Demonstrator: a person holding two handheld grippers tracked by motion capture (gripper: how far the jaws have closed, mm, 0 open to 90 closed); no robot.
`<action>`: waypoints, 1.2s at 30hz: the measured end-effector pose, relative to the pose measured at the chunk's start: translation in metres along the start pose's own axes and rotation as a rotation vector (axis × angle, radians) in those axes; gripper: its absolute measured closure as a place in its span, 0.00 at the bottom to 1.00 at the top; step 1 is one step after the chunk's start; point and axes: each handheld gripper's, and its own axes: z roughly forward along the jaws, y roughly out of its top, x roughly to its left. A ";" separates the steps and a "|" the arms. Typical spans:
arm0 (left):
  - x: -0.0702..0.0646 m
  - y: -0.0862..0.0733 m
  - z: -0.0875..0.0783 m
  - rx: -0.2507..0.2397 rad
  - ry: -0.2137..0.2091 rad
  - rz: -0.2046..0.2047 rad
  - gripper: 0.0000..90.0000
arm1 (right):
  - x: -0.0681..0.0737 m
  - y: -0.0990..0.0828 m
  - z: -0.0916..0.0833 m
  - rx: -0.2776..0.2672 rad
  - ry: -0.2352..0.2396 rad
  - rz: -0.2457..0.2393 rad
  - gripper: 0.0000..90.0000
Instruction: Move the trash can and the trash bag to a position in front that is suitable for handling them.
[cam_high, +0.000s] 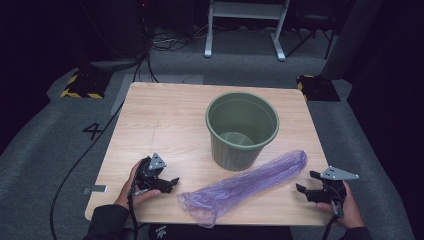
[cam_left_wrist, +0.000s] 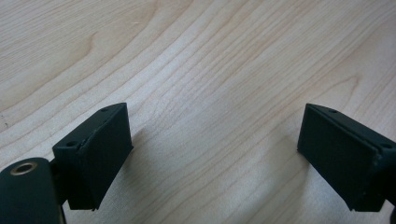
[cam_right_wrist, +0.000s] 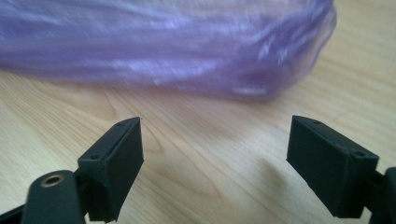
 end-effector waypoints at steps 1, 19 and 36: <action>0.000 -0.001 -0.001 0.000 -0.002 -0.001 0.10 | 0.002 0.002 -0.002 -0.017 0.007 -0.004 0.22; 0.002 -0.002 -0.002 -0.001 -0.013 0.013 0.11 | 0.043 0.049 -0.007 -0.191 0.043 -0.084 0.26; 0.002 -0.002 -0.002 -0.001 -0.013 0.013 0.11 | 0.061 0.071 0.023 -0.190 0.113 -0.122 0.23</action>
